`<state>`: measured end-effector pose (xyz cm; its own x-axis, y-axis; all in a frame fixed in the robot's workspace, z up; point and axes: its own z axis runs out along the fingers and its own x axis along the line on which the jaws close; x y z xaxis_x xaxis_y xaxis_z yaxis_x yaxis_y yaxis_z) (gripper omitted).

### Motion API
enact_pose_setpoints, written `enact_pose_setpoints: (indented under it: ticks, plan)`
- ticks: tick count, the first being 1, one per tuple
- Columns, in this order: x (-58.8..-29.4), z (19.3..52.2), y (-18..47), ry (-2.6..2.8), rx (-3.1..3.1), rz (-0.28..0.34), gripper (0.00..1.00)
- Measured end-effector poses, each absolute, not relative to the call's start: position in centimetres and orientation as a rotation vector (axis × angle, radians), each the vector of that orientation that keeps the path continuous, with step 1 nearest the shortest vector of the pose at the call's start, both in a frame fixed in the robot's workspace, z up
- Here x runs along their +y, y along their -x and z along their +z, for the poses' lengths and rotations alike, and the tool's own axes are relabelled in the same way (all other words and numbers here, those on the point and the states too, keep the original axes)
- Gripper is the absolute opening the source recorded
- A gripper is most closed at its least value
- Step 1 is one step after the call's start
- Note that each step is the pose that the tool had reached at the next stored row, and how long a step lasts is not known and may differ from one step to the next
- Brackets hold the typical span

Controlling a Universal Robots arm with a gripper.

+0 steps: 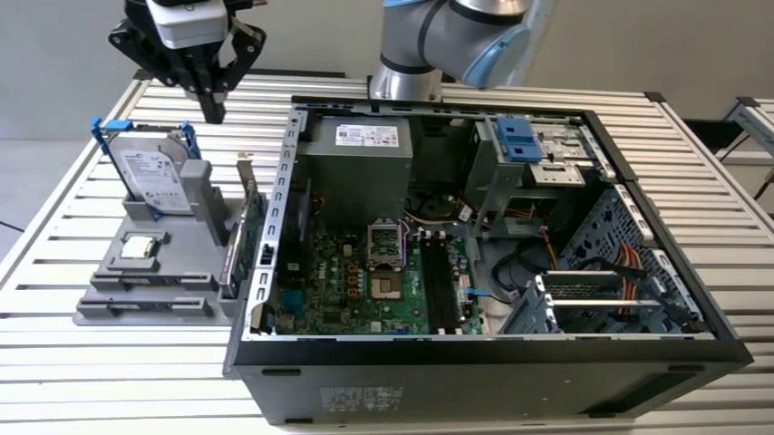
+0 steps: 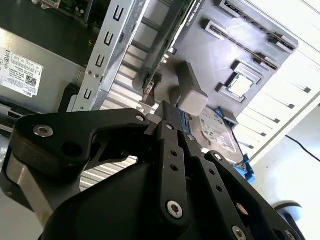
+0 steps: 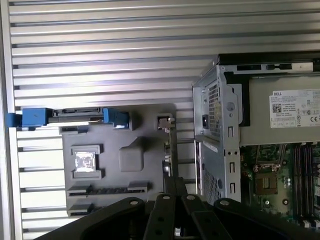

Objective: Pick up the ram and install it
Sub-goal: 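Reach for the ram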

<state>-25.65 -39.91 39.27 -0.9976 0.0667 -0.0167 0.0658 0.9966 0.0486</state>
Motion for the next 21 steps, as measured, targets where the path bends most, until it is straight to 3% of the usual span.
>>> enact_pose_setpoints:
  ticks: [21]
  plan:
    - [-39.9,39.3,28.6,-0.087,3.122,0.075,0.0]
